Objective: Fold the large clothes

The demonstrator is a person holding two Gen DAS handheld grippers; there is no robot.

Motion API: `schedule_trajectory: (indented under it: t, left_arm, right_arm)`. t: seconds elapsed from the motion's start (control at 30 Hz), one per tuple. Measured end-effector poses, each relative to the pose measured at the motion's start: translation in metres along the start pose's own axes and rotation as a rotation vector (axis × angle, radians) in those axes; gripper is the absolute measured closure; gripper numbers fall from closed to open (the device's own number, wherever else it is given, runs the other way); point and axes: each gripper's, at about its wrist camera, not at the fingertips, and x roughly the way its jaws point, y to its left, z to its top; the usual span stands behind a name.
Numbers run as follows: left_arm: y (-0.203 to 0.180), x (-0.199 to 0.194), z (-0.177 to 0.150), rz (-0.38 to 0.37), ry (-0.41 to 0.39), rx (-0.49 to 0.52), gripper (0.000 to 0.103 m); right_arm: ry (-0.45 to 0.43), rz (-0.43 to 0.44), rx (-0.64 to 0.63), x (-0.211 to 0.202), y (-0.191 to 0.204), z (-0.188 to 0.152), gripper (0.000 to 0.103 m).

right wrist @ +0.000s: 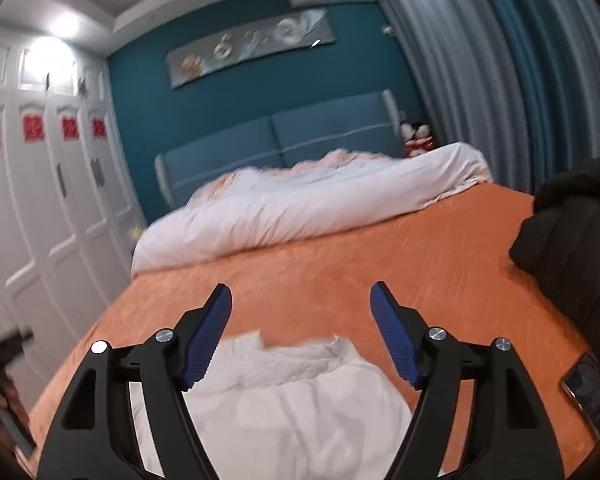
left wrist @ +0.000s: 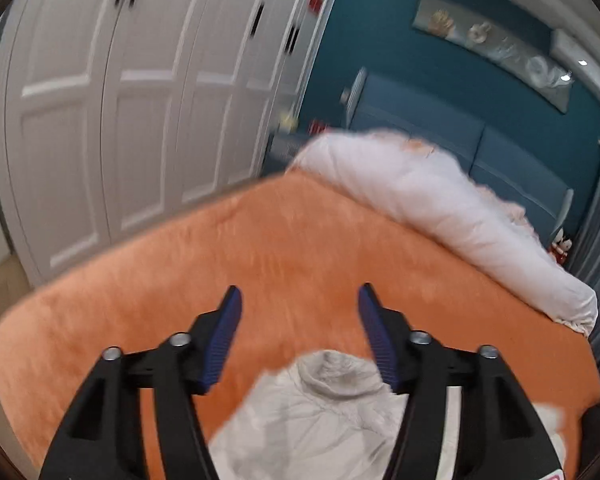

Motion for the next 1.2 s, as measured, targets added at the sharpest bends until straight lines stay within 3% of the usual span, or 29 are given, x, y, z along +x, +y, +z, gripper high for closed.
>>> schedule_trajectory:
  t: [0.1,0.17,0.3,0.4,0.53,0.6,0.77,0.93,1.03,1.07,1.13,1.2]
  left_arm:
    - [-0.006,-0.009,-0.010,-0.035,0.042,0.086,0.042]
    - [-0.014,-0.015,-0.031,-0.056,0.094,0.159,0.041]
    - [-0.032,-0.026,-0.087,-0.117,0.183,0.235,0.041]
    - [-0.048,-0.025,-0.127,-0.148,0.269,0.266,0.041]
    - [-0.057,-0.006,-0.165,-0.104,0.323,0.297,0.035]
    - [-0.050,0.004,-0.174,-0.053,0.306,0.300,0.021]
    - [-0.028,0.018,-0.172,-0.002,0.296,0.279,0.017]
    - [-0.015,0.018,-0.143,0.008,0.274,0.242,0.020]
    - [-0.015,0.024,-0.110,0.002,0.225,0.204,0.020]
    - [-0.017,0.033,-0.101,0.003,0.228,0.196,0.020]
    - [-0.022,0.055,-0.085,-0.009,0.251,0.170,0.021]
    - [-0.024,0.076,-0.078,0.000,0.290,0.156,0.021]
  right_arm:
    - [0.070,0.034,-0.039,-0.002,0.006,-0.020,0.035]
    - [0.140,0.051,-0.079,-0.002,0.013,-0.041,0.042]
    - [0.274,0.114,-0.091,-0.005,0.029,-0.080,0.067]
    - [0.347,0.159,-0.121,-0.002,0.047,-0.106,0.075]
    - [0.410,0.155,-0.237,0.013,0.067,-0.136,0.075]
    - [0.441,0.124,-0.260,0.023,0.062,-0.154,0.079]
    - [0.445,0.028,-0.225,0.025,0.024,-0.163,0.079]
    - [0.414,-0.110,-0.127,0.019,-0.018,-0.135,0.076]
    - [0.362,-0.107,-0.093,0.031,-0.025,-0.099,0.073]
    - [0.350,-0.102,-0.090,0.041,-0.024,-0.087,0.072]
    - [0.345,-0.084,-0.076,0.060,-0.023,-0.072,0.059]
    - [0.348,-0.074,-0.075,0.083,-0.018,-0.064,0.058]
